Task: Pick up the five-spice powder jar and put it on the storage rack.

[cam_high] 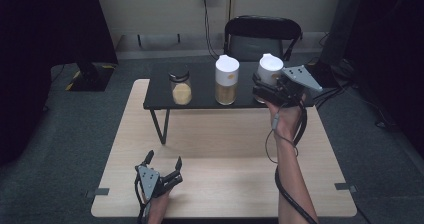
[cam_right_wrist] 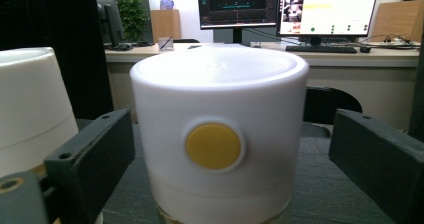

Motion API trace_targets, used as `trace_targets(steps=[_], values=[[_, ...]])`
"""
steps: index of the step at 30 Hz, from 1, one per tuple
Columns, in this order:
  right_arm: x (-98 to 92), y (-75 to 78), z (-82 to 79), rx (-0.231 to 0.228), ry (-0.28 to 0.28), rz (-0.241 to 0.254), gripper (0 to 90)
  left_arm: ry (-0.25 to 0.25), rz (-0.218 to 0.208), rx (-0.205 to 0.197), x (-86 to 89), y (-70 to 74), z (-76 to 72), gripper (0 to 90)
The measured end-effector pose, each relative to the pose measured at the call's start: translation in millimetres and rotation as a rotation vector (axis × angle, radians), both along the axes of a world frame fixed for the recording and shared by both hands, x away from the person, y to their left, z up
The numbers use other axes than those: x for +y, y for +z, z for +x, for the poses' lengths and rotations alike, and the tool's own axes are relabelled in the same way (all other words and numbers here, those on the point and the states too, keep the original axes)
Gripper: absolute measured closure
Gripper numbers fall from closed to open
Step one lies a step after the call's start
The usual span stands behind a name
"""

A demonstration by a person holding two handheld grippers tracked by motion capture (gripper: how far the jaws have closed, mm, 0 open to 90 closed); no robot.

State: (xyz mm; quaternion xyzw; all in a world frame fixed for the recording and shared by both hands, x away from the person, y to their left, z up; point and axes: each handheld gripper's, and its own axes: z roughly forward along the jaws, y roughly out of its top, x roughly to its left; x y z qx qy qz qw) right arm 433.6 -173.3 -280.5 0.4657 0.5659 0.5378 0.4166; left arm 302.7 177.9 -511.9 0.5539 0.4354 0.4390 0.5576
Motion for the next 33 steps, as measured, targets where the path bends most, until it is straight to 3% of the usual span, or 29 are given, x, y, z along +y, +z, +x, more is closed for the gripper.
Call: trace_targets(steps=[5,11,17,24,33], values=[[-1.6,2.3,-1.0,-0.008,0.001,0.012,0.0,-0.002,0.0,-0.001,0.2,-0.1,-0.1,4.6],[1.6,-0.1,-1.4,-0.006,-0.016,-0.031,0.0,-0.003,-0.001,-0.002,0.3,-0.1,-0.2,4.6],[-1.6,-1.9,-3.8,-0.007,-0.019,-0.007,0.0,-0.002,-0.001,-0.002,0.2,-0.1,-0.2,4.6],[1.4,-3.9,-9.5,-0.024,-0.03,-0.033,0.0,-0.002,-0.001,-0.002,0.2,-0.1,-0.2,4.5],[0.5,-6.4,-14.7,-0.033,-0.015,-0.012,0.0,-0.002,-0.001,-0.002,0.3,-0.1,-0.2,4.3]])
